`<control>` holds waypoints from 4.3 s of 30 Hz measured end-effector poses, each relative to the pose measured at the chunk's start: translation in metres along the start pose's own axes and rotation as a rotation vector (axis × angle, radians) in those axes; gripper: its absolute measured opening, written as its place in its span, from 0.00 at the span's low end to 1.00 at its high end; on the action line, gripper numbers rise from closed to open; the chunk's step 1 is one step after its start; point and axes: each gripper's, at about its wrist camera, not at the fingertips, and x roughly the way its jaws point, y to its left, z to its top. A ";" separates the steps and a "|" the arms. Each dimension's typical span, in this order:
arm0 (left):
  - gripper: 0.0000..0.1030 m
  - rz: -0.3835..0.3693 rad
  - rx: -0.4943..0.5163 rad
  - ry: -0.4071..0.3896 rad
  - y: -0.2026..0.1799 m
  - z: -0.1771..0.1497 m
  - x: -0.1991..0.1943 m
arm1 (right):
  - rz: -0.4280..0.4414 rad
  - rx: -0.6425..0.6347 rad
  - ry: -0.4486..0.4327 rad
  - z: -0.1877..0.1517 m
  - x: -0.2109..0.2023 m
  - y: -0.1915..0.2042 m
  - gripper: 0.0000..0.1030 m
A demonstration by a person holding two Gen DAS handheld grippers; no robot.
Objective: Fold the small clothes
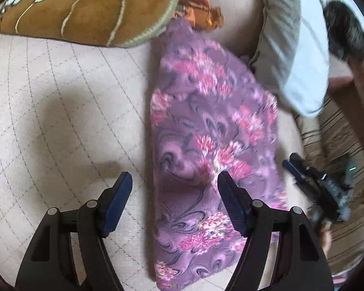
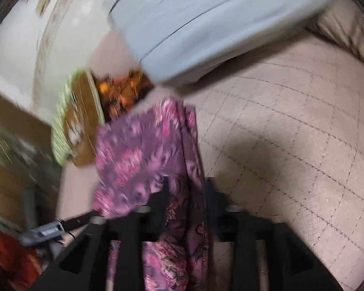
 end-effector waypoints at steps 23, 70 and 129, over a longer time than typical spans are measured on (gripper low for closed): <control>0.40 -0.130 -0.079 0.052 -0.009 0.012 0.038 | 0.170 -0.156 0.138 -0.014 0.053 0.008 0.29; 0.37 -0.086 0.016 -0.171 0.070 -0.108 -0.111 | 0.045 -0.108 -0.014 -0.124 -0.027 0.052 0.47; 0.78 0.373 0.339 -0.272 -0.020 -0.280 -0.146 | -0.424 -0.385 -0.025 -0.283 -0.145 0.074 0.99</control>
